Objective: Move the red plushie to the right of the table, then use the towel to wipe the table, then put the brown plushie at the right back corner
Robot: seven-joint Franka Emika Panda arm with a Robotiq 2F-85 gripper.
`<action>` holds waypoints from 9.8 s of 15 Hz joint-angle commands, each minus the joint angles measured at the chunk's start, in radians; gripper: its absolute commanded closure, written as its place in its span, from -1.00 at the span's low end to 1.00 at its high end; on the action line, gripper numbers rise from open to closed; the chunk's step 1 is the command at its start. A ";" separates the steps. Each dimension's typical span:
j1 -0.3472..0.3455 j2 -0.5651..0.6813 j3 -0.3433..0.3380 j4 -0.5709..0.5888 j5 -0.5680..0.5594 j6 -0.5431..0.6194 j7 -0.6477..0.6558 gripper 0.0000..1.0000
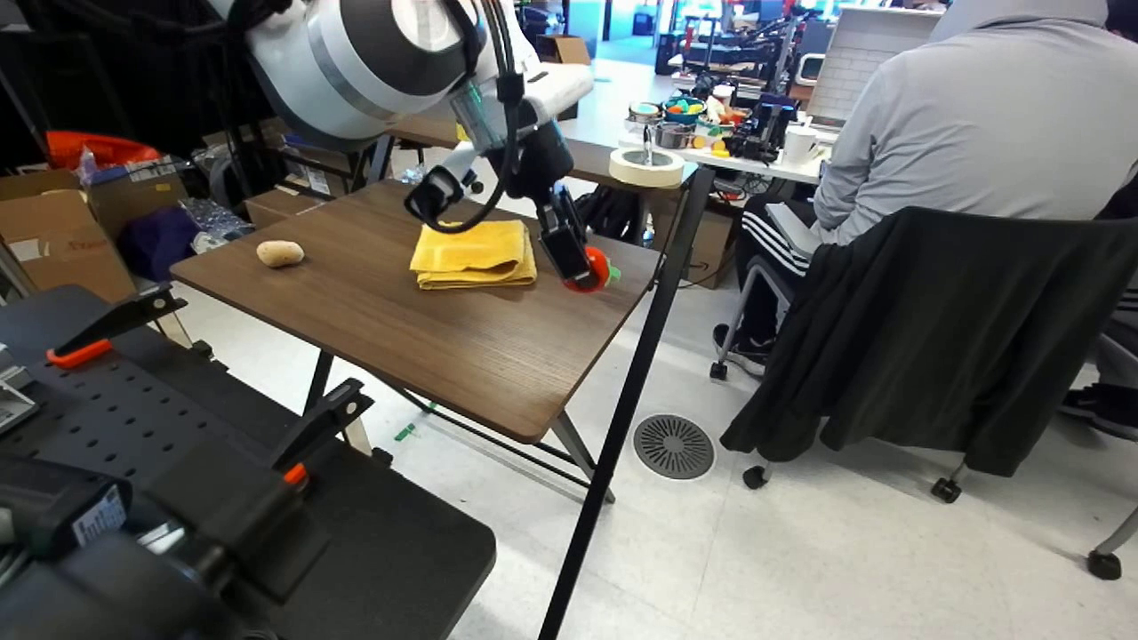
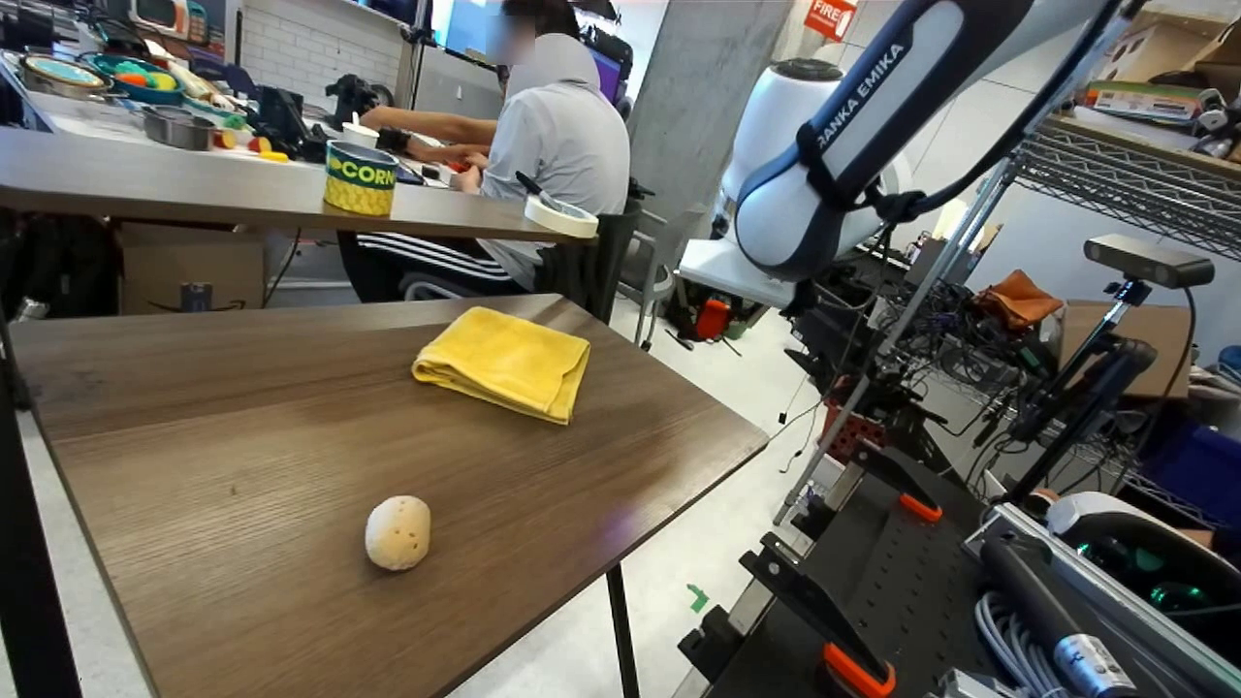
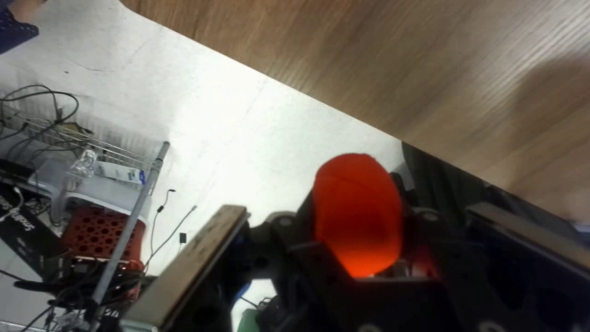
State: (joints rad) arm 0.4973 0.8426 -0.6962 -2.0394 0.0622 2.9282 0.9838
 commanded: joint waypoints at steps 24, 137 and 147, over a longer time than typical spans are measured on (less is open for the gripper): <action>-0.428 -0.053 0.748 0.099 0.169 0.315 -0.261 -1.00; -0.247 0.547 0.783 1.086 0.053 -0.425 -0.367 -1.00; -0.208 0.428 0.592 0.924 -0.056 -0.533 -0.229 -1.00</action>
State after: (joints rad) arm 0.2717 1.3120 -0.0106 -1.0371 0.0535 2.4384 0.6931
